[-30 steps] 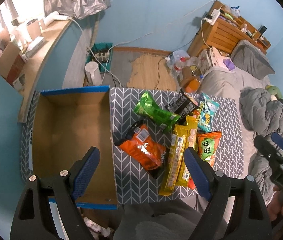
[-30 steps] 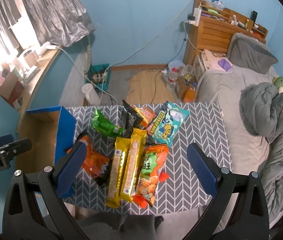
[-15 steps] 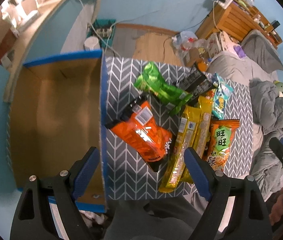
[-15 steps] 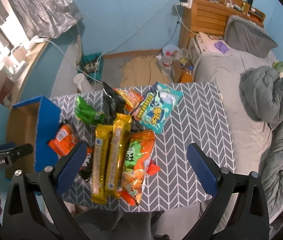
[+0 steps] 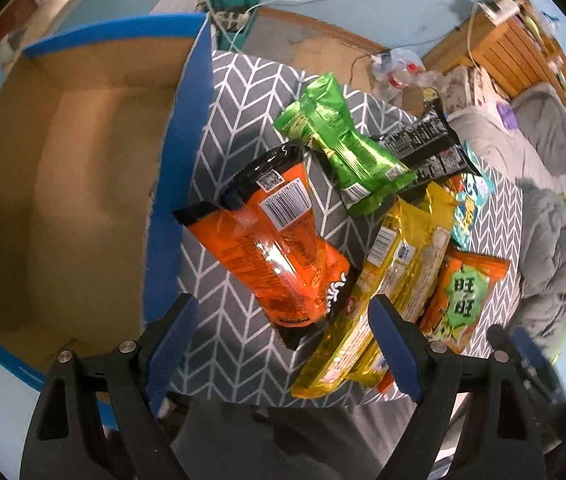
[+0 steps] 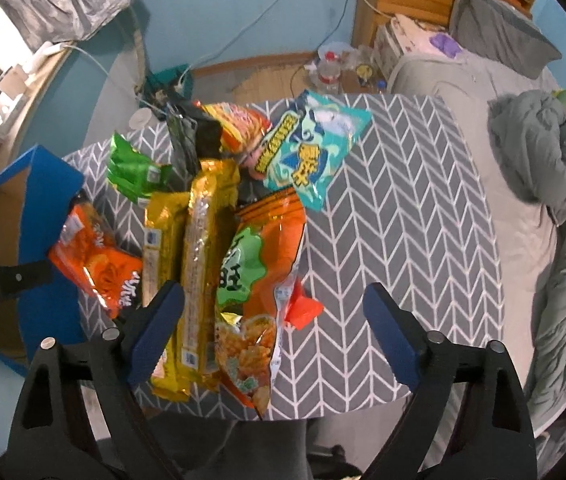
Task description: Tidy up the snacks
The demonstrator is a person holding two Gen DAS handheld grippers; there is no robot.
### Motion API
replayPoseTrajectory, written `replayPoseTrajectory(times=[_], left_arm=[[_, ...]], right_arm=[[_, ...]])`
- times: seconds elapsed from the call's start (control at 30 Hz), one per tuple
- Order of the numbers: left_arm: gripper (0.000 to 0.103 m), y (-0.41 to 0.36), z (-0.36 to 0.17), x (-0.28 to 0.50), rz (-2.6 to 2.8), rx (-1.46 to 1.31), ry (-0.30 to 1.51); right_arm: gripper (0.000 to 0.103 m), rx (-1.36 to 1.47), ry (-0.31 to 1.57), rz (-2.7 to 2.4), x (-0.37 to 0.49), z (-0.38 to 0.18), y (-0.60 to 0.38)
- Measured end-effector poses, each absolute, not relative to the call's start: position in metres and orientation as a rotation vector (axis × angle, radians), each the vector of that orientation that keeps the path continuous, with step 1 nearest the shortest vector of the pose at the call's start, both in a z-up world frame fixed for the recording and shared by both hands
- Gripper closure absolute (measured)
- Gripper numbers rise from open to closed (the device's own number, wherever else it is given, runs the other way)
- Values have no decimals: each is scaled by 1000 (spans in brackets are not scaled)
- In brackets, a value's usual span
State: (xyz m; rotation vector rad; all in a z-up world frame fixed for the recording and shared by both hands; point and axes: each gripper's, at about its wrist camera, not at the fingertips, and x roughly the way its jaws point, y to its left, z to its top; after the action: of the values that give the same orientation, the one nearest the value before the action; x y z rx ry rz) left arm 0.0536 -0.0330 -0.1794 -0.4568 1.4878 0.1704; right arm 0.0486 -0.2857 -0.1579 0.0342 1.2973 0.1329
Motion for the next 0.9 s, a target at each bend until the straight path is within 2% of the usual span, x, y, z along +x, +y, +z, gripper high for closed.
replayPoseTrajectory(times=[0.27,0.53,0.57,0.67,0.9], left_arm=[[15,-40,-205,60,242,-511,1513],[15,-48,-225,63,283,-519,1546],[15,-48,-228,63,289,-520,1551],[15,-47,-236,64,317,-523,1562],[15,-38,-256,71,368,-521,1575]], right_arm=[[14,41,1334,128,56,-188,-286],[24,27,1371,155,61,-211,-279],[27,20,1373,160,61,-214,-277],[44,17,1392,184,63,-221,-273],[63,14,1408,227,68,-224,-273]])
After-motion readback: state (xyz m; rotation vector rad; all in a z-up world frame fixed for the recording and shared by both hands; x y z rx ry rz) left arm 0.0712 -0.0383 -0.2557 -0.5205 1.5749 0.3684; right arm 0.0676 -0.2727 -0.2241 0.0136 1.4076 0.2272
